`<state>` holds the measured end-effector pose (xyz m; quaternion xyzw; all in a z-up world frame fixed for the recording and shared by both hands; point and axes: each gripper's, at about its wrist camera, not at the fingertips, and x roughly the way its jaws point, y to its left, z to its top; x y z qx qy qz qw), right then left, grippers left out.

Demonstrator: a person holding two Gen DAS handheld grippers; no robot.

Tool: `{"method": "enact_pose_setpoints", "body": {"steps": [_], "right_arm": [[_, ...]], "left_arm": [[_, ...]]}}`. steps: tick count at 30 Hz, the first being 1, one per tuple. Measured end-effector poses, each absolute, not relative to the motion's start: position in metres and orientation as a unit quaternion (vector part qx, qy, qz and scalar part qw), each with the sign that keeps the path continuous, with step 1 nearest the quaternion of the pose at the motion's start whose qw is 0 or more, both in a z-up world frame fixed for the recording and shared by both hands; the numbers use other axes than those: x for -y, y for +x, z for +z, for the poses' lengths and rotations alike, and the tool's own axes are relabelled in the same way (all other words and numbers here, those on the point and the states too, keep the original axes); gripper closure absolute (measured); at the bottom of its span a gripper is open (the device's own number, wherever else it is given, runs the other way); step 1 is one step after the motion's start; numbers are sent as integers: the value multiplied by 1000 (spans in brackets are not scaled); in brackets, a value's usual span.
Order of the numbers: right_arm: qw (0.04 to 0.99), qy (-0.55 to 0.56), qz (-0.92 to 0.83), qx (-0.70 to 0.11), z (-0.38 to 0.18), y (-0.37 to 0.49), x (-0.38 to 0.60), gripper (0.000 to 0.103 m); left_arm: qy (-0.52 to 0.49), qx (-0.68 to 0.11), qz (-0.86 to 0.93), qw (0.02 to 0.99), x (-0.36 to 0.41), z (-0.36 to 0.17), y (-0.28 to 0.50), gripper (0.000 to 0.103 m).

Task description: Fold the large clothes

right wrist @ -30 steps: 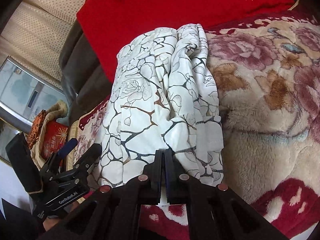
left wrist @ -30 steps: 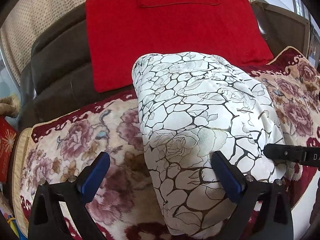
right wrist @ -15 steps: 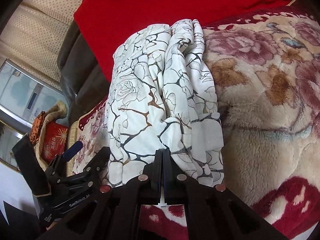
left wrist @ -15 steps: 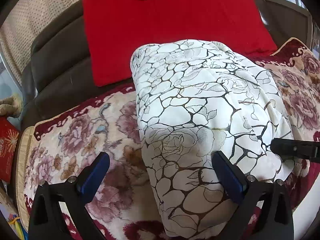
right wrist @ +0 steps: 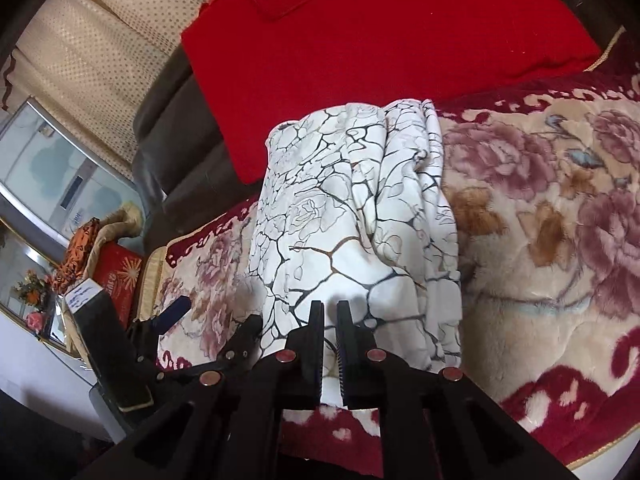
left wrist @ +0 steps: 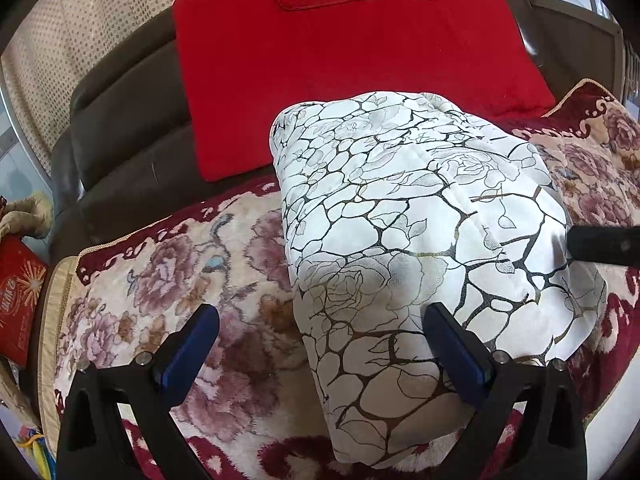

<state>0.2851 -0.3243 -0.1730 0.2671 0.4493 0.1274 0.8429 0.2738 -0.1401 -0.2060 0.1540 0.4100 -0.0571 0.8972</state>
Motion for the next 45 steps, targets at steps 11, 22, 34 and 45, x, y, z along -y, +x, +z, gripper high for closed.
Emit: {"method": "enact_pose_setpoints", "body": {"steps": [11, 22, 34, 45], "right_arm": [[829, 266, 99, -482, -224, 304, 323, 97], [822, 269, 100, -492, -199, 298, 316, 96], [824, 268, 85, -491, -216, 342, 314, 94], [841, 289, 120, -442, -194, 306, 328, 92]], "left_arm": [[123, -429, -65, 893, 135, -214, 281, 0], [73, -419, -83, 901, 113, -176, 285, 0], [71, -463, -71, 881, 121, -213, 305, 0], [127, -426, -62, 894, 136, -191, 281, 0]]}}
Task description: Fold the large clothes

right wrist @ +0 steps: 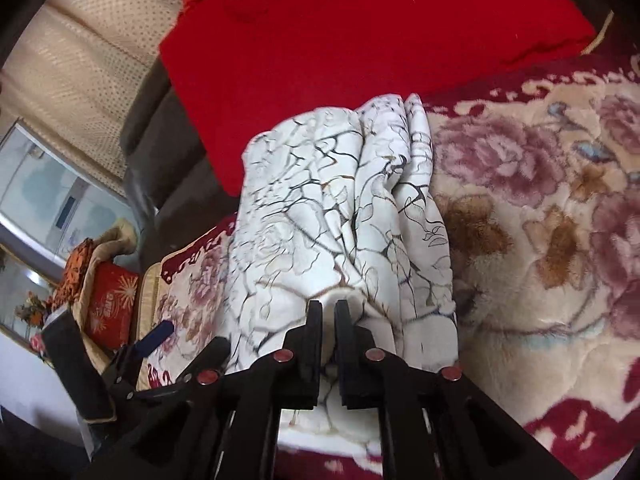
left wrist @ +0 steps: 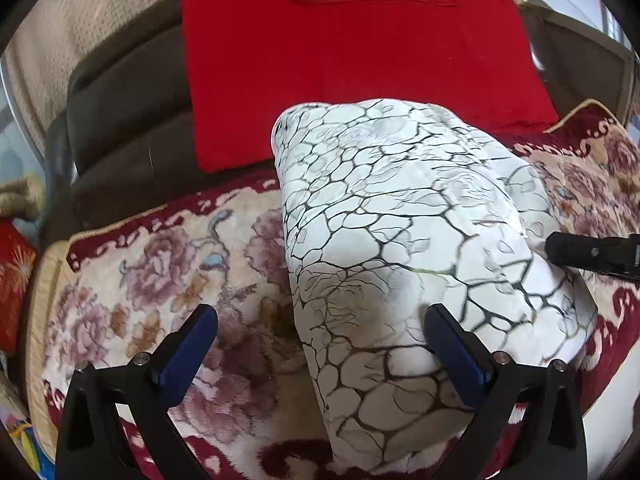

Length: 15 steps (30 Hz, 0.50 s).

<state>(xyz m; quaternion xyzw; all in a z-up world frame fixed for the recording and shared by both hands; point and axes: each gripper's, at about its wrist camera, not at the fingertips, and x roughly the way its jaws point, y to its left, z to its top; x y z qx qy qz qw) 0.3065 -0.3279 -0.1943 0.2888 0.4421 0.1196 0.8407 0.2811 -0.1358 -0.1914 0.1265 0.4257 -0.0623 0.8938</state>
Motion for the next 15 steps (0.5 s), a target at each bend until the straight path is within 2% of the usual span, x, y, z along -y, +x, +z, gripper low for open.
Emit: {"method": "enact_pose_setpoints", "body": {"steps": [1, 2, 3, 4, 5, 10, 12, 14, 15], "right_arm": [[845, 283, 121, -437, -191, 300, 327, 92], [848, 281, 121, -433, -189, 294, 329, 78], [849, 283, 121, -430, -187, 287, 333, 48], [851, 287, 119, -423, -182, 281, 338, 31], [858, 296, 111, -405, -181, 272, 342, 21], [861, 303, 99, -397, -183, 257, 349, 24], [866, 293, 98, -395, -180, 255, 347, 35], [867, 283, 94, -399, -180, 256, 345, 40], [867, 283, 95, -399, -180, 256, 345, 47]], "left_arm": [[131, -422, -62, 895, 137, -189, 278, 0], [135, -416, -61, 897, 138, -185, 275, 0], [138, -411, -60, 899, 139, -182, 273, 0], [139, -407, -59, 901, 139, -179, 271, 0], [139, -403, -57, 903, 140, -177, 269, 0], [131, -391, -54, 910, 136, -167, 260, 0], [130, -386, -51, 912, 134, -165, 258, 0], [128, -385, -47, 913, 132, -164, 258, 0], [127, -383, -44, 914, 131, -164, 258, 0]]}}
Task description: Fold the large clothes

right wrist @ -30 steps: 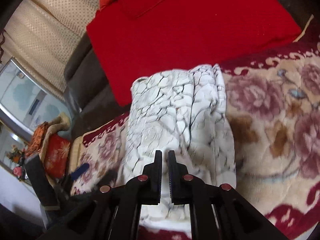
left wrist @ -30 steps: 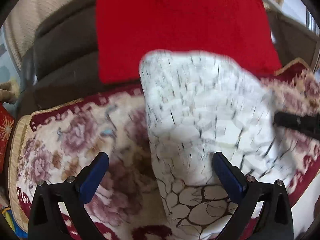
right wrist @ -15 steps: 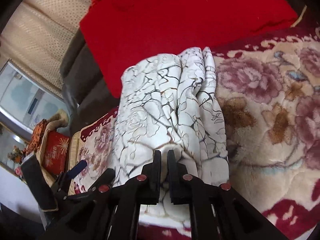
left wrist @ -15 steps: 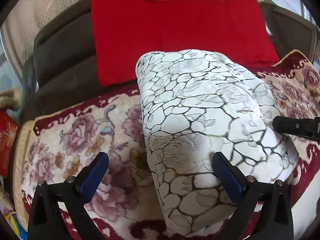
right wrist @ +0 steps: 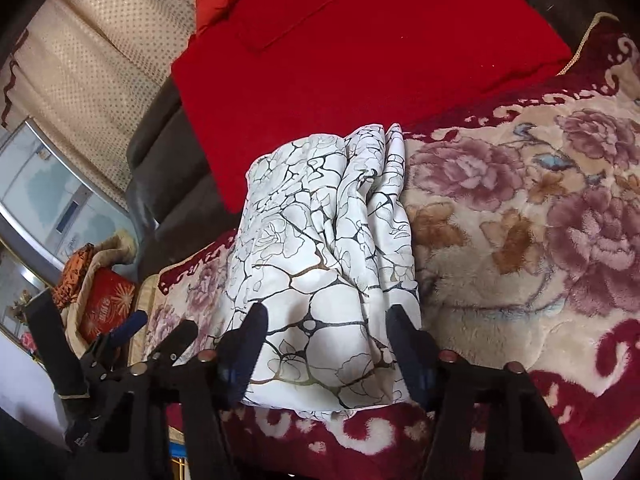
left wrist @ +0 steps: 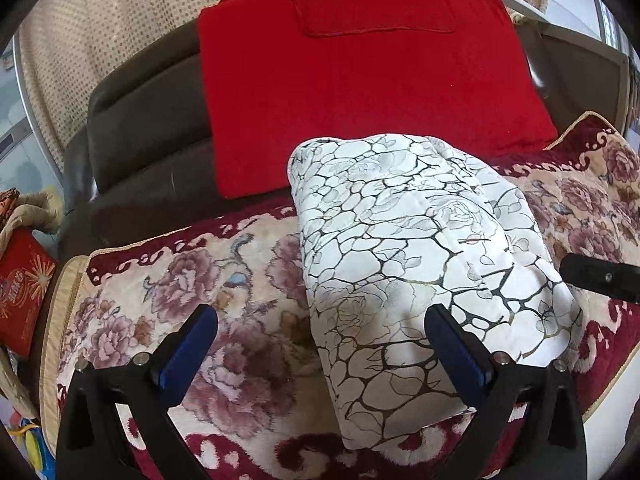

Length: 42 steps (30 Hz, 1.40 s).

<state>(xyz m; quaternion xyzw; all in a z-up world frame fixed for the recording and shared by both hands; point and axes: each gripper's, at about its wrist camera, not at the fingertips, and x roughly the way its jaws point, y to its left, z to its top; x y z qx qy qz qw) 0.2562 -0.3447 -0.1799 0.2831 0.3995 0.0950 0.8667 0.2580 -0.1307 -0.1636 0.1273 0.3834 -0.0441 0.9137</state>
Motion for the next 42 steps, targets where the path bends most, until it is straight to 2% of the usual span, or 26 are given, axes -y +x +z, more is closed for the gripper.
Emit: {"method": "enact_pose_setpoints", "body": {"steps": [2, 5, 8, 10, 23, 28, 33, 42], "right_arm": [[868, 277, 98, -400, -180, 258, 341, 55], [872, 257, 94, -407, -184, 260, 332, 56], [856, 254, 79, -444, -208, 271, 328, 56], [854, 256, 77, -446, -214, 272, 327, 57], [880, 261, 99, -384, -164, 266, 330, 56], [850, 272, 87, -443, -199, 288, 324, 55], [843, 291, 96, -442, -211, 291, 330, 55], [868, 277, 110, -396, -168, 313, 339, 54]], "left_arm": [[127, -381, -38, 915, 128, -164, 259, 0], [128, -388, -31, 912, 125, -172, 263, 0], [135, -427, -38, 893, 128, -197, 273, 0], [129, -415, -37, 900, 126, -196, 269, 0], [138, -387, -29, 911, 129, -175, 261, 0], [150, -404, -30, 902, 131, -189, 268, 0], [138, -403, -38, 904, 129, -192, 270, 0], [147, -389, -35, 909, 131, -177, 283, 0]]}}
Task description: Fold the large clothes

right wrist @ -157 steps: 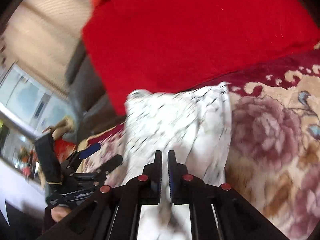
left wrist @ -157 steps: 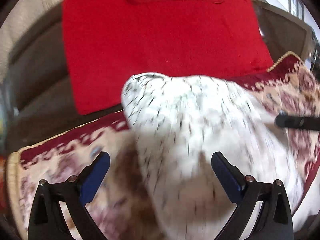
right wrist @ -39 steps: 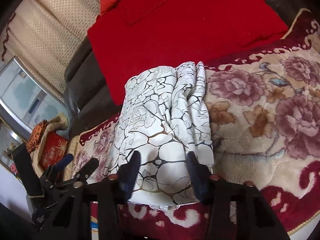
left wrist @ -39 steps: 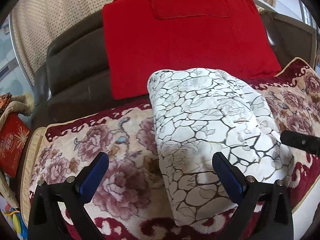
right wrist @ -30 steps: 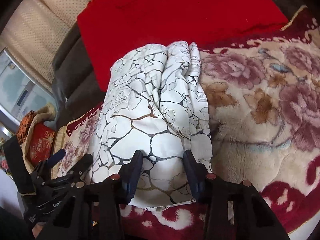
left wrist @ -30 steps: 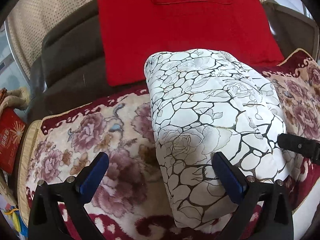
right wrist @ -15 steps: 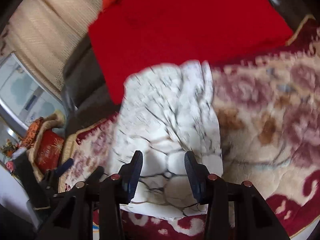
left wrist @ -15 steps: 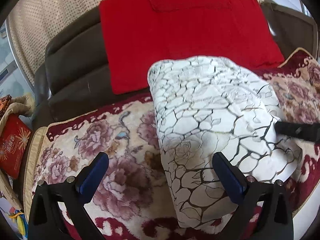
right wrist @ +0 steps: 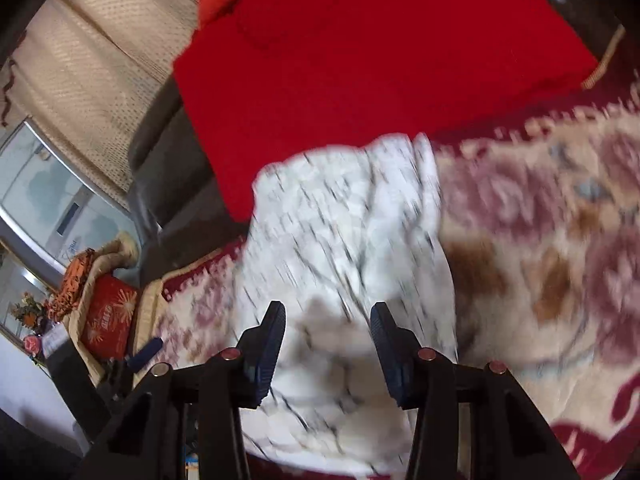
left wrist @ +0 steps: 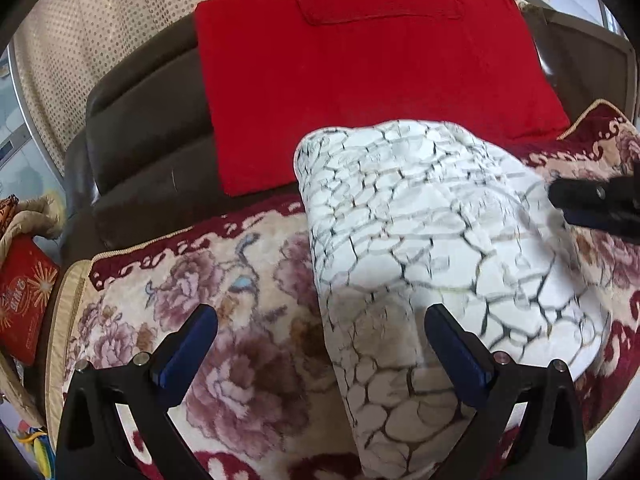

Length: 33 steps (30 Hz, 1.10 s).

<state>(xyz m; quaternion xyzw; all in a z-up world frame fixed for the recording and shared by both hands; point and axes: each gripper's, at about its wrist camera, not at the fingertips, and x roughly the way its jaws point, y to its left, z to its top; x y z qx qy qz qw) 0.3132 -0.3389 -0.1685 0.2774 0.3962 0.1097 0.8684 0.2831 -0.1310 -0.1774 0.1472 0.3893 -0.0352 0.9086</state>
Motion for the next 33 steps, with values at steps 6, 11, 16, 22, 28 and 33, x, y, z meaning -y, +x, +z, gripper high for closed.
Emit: {"method": "enact_pose_setpoints", "body": {"steps": [6, 11, 16, 22, 28, 33], "right_arm": [[856, 267, 90, -434, -191, 356, 336, 54], [824, 302, 85, -473, -236, 377, 347, 55], [833, 285, 83, -466, -232, 371, 347, 55], [848, 280, 89, -441, -202, 349, 337, 54], [869, 252, 119, -409, -168, 307, 325, 54], [860, 264, 121, -420, -172, 286, 327, 54]], "left_arm": [[156, -405, -37, 900, 138, -194, 300, 0], [151, -402, -42, 902, 138, -199, 300, 0], [146, -405, -41, 902, 136, -198, 300, 0], [150, -407, -34, 900, 135, -193, 296, 0], [154, -403, -34, 902, 137, -185, 283, 0], [149, -401, -34, 903, 133, -182, 275, 0]]}}
